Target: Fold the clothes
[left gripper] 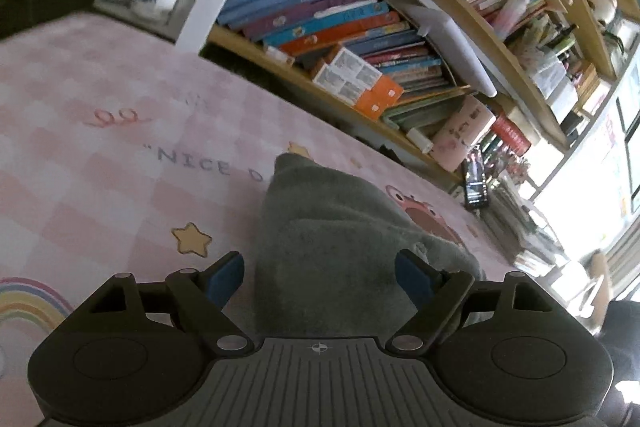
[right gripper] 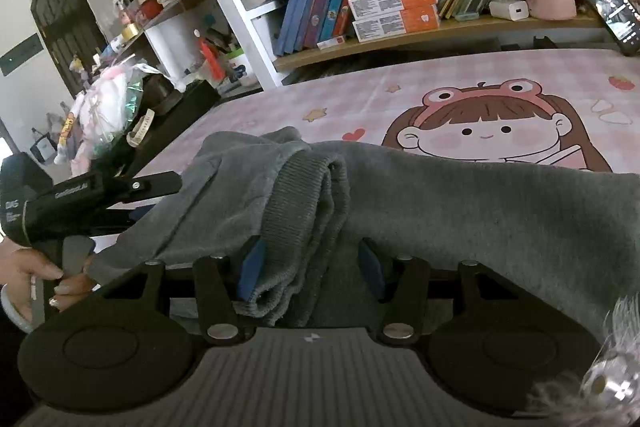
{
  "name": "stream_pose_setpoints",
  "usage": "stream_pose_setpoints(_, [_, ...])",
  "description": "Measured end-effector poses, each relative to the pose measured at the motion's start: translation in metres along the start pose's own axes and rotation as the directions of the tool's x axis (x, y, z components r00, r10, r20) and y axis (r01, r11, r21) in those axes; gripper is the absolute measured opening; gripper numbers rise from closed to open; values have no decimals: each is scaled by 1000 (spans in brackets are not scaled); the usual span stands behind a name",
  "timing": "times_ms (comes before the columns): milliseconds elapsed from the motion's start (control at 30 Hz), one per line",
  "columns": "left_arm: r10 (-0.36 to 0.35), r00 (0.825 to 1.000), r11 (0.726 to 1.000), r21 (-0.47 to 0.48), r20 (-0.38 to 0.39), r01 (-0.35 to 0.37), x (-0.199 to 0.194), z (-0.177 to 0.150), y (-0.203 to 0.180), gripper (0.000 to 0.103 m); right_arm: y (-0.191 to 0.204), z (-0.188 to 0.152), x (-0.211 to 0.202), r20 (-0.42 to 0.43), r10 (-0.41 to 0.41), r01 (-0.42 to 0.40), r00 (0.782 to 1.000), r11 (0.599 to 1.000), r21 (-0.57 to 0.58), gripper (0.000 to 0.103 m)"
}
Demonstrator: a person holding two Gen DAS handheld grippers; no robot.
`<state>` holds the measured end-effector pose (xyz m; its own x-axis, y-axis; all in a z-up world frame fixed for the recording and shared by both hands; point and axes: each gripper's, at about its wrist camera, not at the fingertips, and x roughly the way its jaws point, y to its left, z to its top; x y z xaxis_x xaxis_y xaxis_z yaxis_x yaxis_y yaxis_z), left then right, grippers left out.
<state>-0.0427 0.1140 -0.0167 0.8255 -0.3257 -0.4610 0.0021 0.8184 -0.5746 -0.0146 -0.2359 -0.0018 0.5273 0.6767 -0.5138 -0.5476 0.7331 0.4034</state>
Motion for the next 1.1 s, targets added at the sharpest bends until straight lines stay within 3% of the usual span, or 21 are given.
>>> stream_pose_setpoints(133, [-61,997,995,-86,-36,58,9,1,8,81,-2,-1,0,4,8,-8,1000,1000,5,49])
stream_pose_setpoints(200, [-69,997,993,-102,-28,66,8,1,9,65,-2,-1,0,6,11,-11,1000,1000,7,49])
stream_pose_setpoints(233, [-71,997,993,-97,-14,69,6,1,8,44,-3,-1,0,7,12,-12,1000,1000,7,49])
stream_pose_setpoints(267, [-80,997,994,-80,8,81,2,1,6,30,-3,-1,1,8,9,-9,1000,1000,5,49])
stream_pose_setpoints(367, [-116,989,993,2,93,117,-18,-1,-5,24,-2,-1,3,8,9,-10,1000,1000,5,49])
stream_pose_setpoints(467, [-84,985,995,67,153,75,-30,-2,-13,24,1,1,9,11,14,-14,1000,1000,-5,46])
stream_pose_setpoints(700, [43,990,996,67,134,-52,-24,-3,-8,28,10,5,19,19,10,-9,1000,999,-38,48])
stream_pose_setpoints(833, [114,986,990,68,122,-123,-21,-5,-6,38,12,5,18,25,0,1,1000,999,-49,49])
stream_pose_setpoints(867, [131,984,988,69,119,-140,-20,-5,-5,45,12,5,17,27,-2,4,1000,999,-51,50])
stream_pose_setpoints(1000, [199,956,961,147,214,-232,-37,-9,-21,56,17,5,11,47,-26,30,999,996,-79,54])
stream_pose_setpoints(1100, [180,946,955,184,271,-234,-53,-12,-33,64,19,5,6,60,-37,43,998,994,-95,54])
